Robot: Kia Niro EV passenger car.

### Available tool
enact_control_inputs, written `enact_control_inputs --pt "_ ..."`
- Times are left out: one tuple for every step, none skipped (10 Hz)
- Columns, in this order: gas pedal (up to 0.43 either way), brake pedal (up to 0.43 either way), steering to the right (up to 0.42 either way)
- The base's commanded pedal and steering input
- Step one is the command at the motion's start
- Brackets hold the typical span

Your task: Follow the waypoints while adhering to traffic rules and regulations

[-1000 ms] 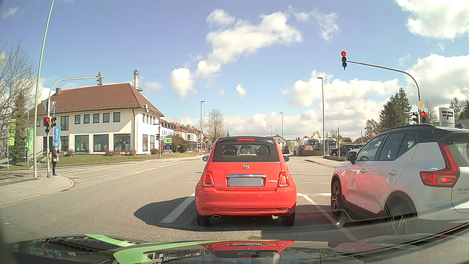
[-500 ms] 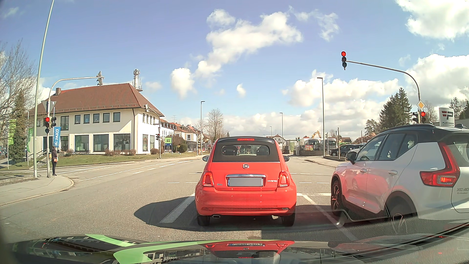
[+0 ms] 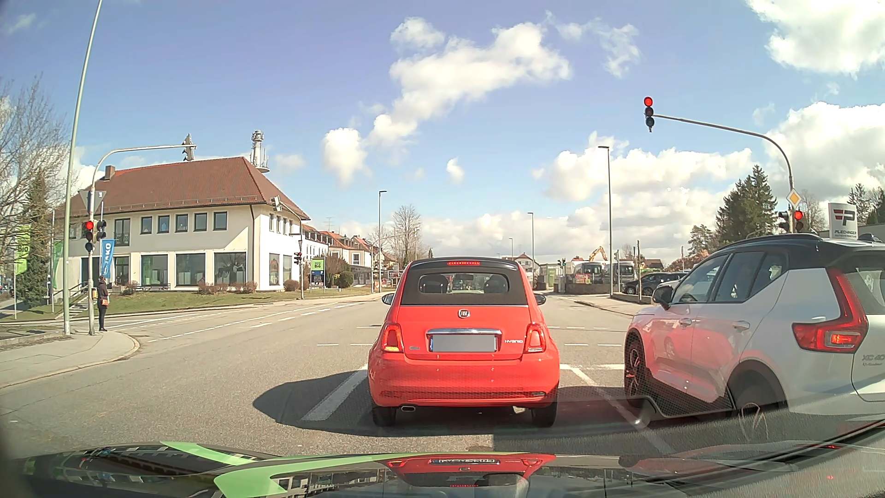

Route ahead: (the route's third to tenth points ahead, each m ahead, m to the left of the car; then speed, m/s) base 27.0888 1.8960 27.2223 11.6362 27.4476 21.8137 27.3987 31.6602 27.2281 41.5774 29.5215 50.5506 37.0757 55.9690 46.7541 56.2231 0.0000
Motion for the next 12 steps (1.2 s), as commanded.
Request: enact_control_inputs --pt "0.000 0.256 0.000" --pt "0.000 0.256 0.000" --pt "0.000 0.256 0.000" --pt "0.000 0.256 0.000" --pt "0.000 0.256 0.000" --pt "0.000 0.256 0.000" --pt "0.000 0.262 0.000" --pt "0.000 0.256 0.000" --pt "0.000 0.256 0.000" --pt "0.000 0.256 0.000" --pt "0.000 0.256 0.000" --pt "0.000 0.262 0.000"
